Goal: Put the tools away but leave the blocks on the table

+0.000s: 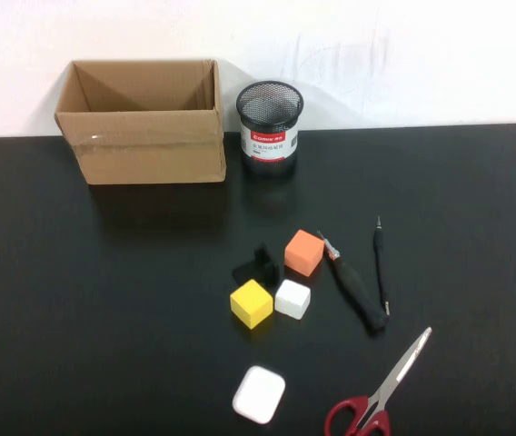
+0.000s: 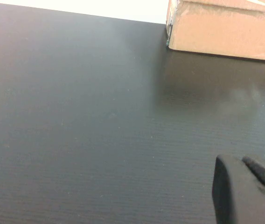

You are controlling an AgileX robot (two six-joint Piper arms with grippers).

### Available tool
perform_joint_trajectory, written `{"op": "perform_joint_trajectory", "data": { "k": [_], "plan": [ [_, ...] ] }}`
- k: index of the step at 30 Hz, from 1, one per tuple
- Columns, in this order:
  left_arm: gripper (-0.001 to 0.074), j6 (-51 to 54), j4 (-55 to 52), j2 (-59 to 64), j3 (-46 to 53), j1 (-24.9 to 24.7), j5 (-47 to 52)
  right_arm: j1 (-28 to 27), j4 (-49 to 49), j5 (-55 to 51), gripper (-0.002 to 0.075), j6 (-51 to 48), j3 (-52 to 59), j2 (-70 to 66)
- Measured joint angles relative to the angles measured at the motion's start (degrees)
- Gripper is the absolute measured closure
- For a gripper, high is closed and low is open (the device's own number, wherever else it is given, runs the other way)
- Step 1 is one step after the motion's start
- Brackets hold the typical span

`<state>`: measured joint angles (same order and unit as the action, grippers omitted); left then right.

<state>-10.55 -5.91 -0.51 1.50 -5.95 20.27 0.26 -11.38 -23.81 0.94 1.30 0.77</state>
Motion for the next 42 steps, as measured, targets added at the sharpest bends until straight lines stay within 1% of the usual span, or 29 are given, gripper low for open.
{"op": "perform_joint_trajectory", "data": {
  "k": [32,34,38,42],
  "plan": [
    [0.0735,0.00,0.00,0.00,0.00,0.00,0.00,0.00,0.00,0.00,0.0736,0.00,0.00,0.00],
    [0.0735,0.00,0.00,0.00,0.00,-0.22,0.00,0.00,0.00,0.00,0.0735,0.00,0.00,0.00],
    [0.0735,0.00,0.00,0.00,0.00,-2.60,0.00,0.00,0.00,0.00,0.0736,0.00,0.00,0.00],
    [0.0735,0.00,0.00,0.00,0.00,-3.13,0.00,0.00,0.00,0.00,0.0736,0.00,0.00,0.00]
  ]
}}
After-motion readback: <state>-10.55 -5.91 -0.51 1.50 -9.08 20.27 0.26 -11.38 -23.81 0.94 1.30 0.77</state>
